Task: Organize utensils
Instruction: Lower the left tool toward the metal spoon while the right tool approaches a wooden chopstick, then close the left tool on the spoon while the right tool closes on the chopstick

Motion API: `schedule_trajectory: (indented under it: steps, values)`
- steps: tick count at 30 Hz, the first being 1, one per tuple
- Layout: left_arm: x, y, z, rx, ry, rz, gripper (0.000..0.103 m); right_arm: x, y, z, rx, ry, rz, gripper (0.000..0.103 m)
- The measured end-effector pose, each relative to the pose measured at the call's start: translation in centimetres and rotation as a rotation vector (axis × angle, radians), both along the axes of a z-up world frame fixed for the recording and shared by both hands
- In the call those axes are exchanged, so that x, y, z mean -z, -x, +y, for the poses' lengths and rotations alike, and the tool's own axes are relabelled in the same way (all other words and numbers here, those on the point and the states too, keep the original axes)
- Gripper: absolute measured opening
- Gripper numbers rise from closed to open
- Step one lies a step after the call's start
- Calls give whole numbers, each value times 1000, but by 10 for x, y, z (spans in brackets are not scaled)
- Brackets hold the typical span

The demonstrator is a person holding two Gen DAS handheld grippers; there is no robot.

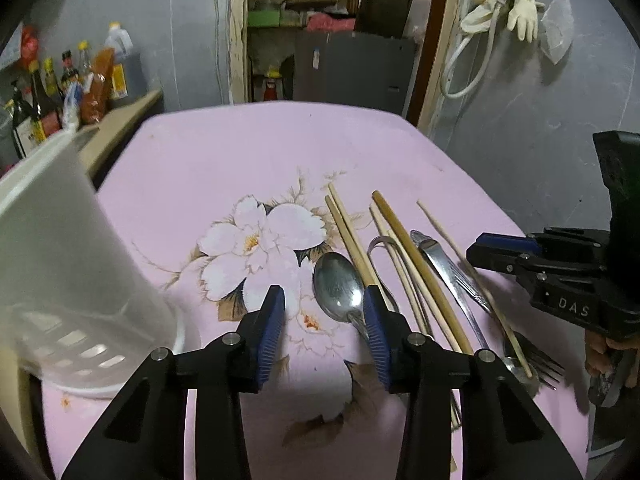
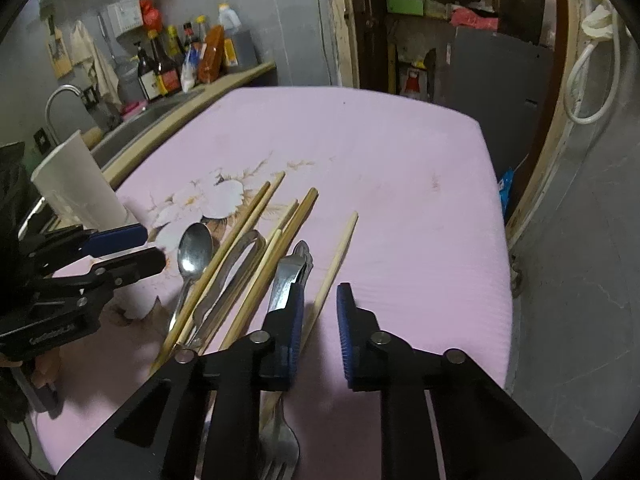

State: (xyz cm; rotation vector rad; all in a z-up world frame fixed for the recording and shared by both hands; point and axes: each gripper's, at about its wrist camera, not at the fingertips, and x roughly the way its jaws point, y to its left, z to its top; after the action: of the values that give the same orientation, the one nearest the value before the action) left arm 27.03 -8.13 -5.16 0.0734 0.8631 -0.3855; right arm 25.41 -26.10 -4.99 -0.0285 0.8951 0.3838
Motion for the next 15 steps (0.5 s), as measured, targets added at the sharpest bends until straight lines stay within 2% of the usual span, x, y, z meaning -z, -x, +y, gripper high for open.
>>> schedule_trajectory:
  steps: [6,15]
  values:
    - [14,-20,-2,10,15,77,33,5,-12,0,8,19,47,9]
    - [15,-35,9,-22,69,112,17,10,-37,6,41,46,117,9]
